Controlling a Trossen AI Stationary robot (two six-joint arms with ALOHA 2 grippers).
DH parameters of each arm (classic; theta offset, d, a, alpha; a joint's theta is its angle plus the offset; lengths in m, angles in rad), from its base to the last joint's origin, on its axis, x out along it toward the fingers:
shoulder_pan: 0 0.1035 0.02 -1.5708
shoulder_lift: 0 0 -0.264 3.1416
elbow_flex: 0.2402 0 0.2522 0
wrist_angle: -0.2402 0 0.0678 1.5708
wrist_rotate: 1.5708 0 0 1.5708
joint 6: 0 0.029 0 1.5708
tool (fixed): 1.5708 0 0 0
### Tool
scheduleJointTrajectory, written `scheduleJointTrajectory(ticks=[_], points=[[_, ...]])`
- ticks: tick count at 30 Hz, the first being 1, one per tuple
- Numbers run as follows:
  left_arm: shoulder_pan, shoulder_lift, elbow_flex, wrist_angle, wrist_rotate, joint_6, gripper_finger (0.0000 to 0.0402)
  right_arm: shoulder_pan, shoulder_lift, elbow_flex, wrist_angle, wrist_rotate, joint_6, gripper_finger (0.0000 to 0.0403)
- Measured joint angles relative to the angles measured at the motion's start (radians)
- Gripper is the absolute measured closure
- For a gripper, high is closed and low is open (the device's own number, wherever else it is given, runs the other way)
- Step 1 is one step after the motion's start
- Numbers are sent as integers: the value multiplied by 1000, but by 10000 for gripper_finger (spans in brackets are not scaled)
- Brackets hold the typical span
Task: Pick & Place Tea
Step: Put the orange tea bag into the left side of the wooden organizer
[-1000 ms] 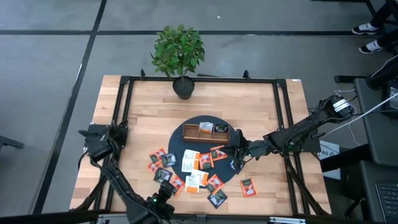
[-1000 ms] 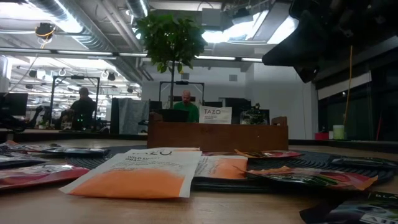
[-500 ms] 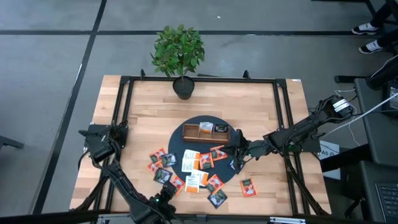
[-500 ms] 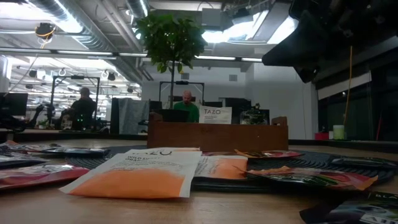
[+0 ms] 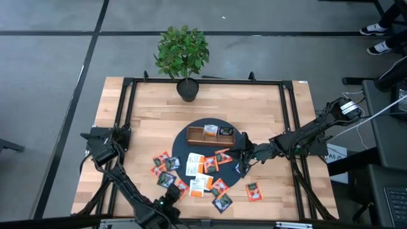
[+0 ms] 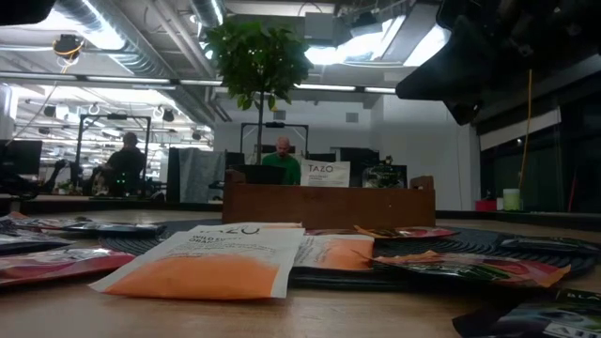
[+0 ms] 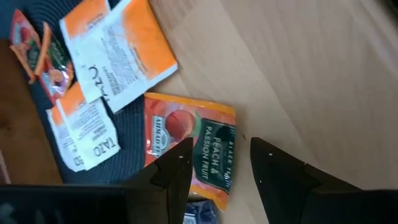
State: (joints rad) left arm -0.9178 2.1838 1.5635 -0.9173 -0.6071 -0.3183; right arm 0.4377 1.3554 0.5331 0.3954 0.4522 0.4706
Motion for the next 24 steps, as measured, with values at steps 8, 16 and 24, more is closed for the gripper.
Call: scheduleJointTrajectory(ticks=[8, 16, 24], points=[[17, 6, 1, 2, 19, 0, 245, 0, 0, 0, 0, 0, 0, 391], [30, 10, 3, 2, 37, 0, 245, 0, 0, 0, 0, 0, 0, 388], [41, 12, 3, -5, 31, -3, 245, 0, 0, 0, 1, 0, 0, 393]])
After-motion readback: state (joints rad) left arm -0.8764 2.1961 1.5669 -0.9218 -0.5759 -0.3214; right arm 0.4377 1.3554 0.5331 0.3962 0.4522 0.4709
